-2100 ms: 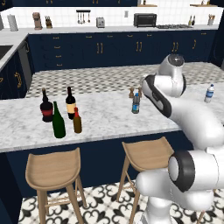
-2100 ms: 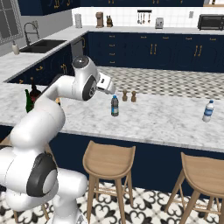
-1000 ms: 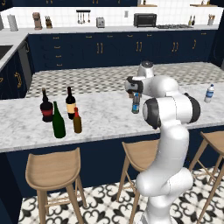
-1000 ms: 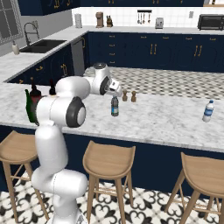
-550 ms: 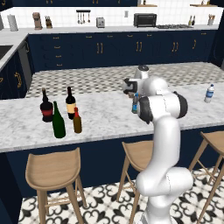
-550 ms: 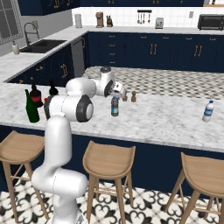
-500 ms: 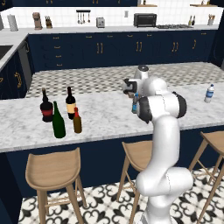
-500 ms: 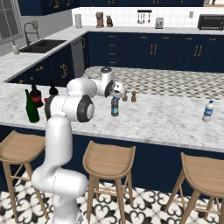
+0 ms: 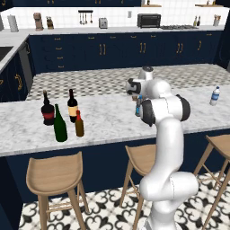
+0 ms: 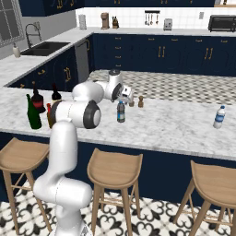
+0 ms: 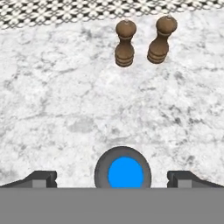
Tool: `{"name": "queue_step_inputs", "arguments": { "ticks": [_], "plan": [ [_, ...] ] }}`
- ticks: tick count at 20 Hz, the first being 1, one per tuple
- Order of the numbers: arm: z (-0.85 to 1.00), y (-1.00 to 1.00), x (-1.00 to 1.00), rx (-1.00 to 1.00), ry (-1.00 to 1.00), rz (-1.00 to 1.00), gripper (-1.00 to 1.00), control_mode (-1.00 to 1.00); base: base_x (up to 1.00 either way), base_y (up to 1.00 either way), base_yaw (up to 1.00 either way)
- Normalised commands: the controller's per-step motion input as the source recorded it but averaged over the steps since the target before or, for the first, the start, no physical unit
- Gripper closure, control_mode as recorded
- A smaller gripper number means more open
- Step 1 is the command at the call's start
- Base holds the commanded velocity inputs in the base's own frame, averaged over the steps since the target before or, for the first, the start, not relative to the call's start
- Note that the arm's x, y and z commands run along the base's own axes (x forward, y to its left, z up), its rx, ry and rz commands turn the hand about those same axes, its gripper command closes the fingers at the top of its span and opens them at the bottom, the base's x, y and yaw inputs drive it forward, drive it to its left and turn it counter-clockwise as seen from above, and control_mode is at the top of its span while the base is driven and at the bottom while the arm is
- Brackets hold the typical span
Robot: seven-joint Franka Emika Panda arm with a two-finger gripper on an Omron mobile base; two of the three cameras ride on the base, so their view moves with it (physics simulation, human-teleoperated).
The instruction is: Move the plastic bottles in the middle to the plastics group, and the glass bottles in the middle to the glass group.
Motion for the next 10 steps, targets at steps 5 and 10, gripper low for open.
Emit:
{"name": "queue_step_inputs", "arguments": {
  "ticks": [5,10],
  "plan": [
    [-0.26,0.0,0.0,0.0,0.0,0.01,-1.0,-1.0,0.0,0.0,0.0],
    [-0.08,0.0,0.0,0.0,0.0,0.0,-1.0,-1.0,0.0,0.0,0.0]
  ]
}}
